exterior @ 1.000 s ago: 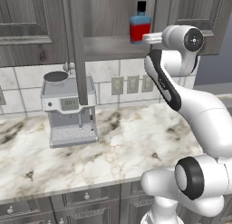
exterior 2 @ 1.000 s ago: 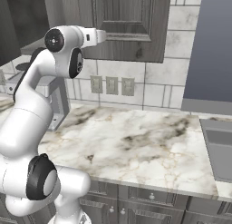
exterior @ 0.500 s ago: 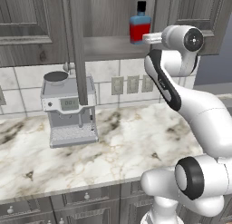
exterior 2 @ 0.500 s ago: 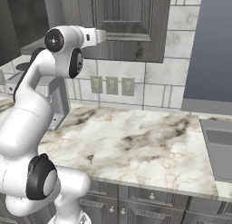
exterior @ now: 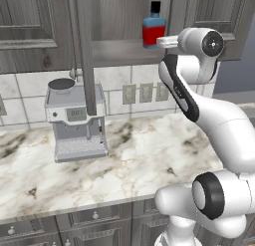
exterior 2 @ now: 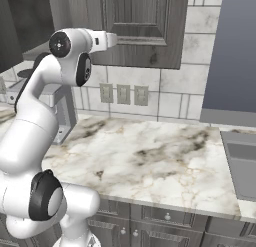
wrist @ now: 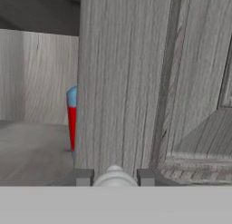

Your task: Get the candle and the liquor from the cabinet and move them to the dining counter.

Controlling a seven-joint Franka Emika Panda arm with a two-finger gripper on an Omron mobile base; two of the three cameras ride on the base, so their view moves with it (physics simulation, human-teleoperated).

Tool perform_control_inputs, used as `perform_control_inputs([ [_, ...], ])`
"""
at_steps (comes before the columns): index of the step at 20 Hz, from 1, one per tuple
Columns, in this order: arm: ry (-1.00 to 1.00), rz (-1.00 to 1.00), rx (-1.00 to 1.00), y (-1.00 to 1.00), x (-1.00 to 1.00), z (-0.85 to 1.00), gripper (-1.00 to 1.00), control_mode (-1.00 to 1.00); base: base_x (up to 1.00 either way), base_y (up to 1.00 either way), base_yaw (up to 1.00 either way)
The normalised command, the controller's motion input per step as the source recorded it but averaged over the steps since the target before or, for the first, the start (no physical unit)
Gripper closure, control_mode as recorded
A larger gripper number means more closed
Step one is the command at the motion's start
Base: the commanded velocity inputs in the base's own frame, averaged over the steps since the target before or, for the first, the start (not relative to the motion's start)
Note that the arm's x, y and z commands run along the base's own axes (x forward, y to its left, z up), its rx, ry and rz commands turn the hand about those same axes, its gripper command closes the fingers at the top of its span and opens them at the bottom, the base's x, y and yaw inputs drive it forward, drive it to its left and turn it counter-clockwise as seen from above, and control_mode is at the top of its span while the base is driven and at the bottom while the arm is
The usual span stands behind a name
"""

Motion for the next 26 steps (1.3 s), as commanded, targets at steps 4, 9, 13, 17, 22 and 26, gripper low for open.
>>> perform_control_inputs([
  [4,0.02,0.00,0.00,0.00,-0.19,0.00,1.00,-1.00,0.00,0.00,0.00],
  [9,0.01,0.00,0.00,-0.06,-0.27,0.00,1.00,-1.00,0.00,0.00,0.00],
  [13,0.00,0.00,0.00,-0.17,-0.26,0.00,1.00,-1.00,0.00,0.00,0.00],
  [17,0.00,0.00,0.00,-0.24,-0.36,0.00,1.00,-1.00,0.00,0.00,0.00],
  [22,0.00,0.00,0.00,-0.28,-0.56,0.00,1.00,-1.00,0.00,0.00,0.00],
  [26,0.00,0.00,0.00,-0.36,-0.56,0.00,1.00,-1.00,0.00,0.00,0.00],
])
